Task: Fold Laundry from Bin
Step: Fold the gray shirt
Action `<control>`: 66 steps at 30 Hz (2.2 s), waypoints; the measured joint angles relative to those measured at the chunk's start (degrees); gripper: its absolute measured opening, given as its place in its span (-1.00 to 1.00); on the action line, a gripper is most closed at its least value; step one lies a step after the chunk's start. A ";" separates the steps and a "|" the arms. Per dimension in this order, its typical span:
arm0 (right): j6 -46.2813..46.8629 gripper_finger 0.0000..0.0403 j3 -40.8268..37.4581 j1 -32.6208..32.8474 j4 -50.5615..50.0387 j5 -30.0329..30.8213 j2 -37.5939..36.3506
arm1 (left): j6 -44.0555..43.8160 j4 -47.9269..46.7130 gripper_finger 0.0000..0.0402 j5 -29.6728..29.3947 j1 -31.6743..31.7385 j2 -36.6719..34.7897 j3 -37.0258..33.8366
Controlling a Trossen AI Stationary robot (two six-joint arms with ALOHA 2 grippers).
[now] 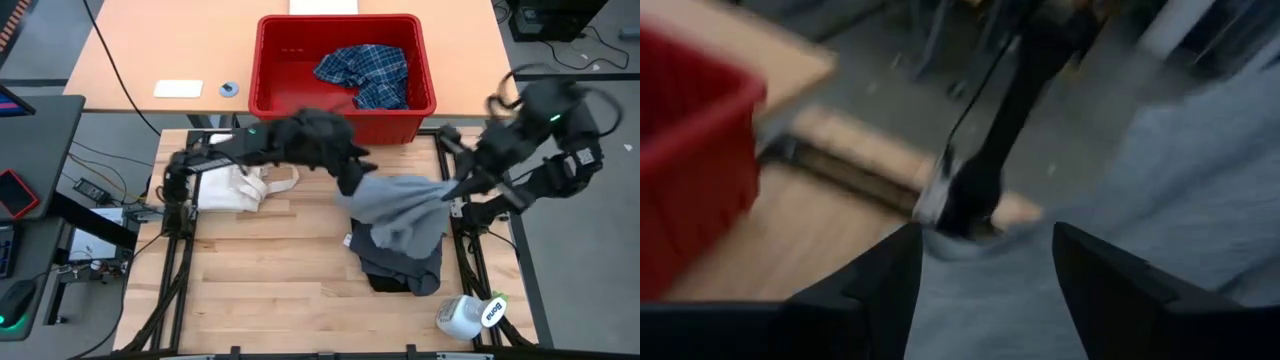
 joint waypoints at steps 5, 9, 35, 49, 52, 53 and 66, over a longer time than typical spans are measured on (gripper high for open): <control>5.49 -0.95 12.71 -0.90 11.42 0.14 5.95 | 5.51 6.14 0.13 4.60 2.37 -3.06 0.09; 8.15 -0.95 17.45 -2.22 23.06 5.33 8.83 | 8.02 8.32 0.13 5.72 4.13 -5.20 0.06; 46.34 -0.95 15.32 0.27 52.50 -2.40 31.85 | 20.45 -7.18 0.13 10.94 9.02 -20.34 0.07; 39.96 -0.95 15.47 7.32 -18.58 -12.94 21.22 | 12.95 -11.47 0.13 20.54 8.50 -21.03 0.09; 42.10 -0.95 15.38 6.99 -34.19 -4.55 19.19 | 12.74 -11.68 0.13 21.94 6.25 -17.57 0.07; 43.26 -0.95 14.82 6.99 -34.34 -2.49 18.39 | 13.04 -11.70 0.13 21.99 5.40 -16.29 0.03; 49.27 -0.96 10.86 13.54 -33.89 3.88 12.79 | 21.98 -26.25 0.13 25.08 2.05 1.22 -0.04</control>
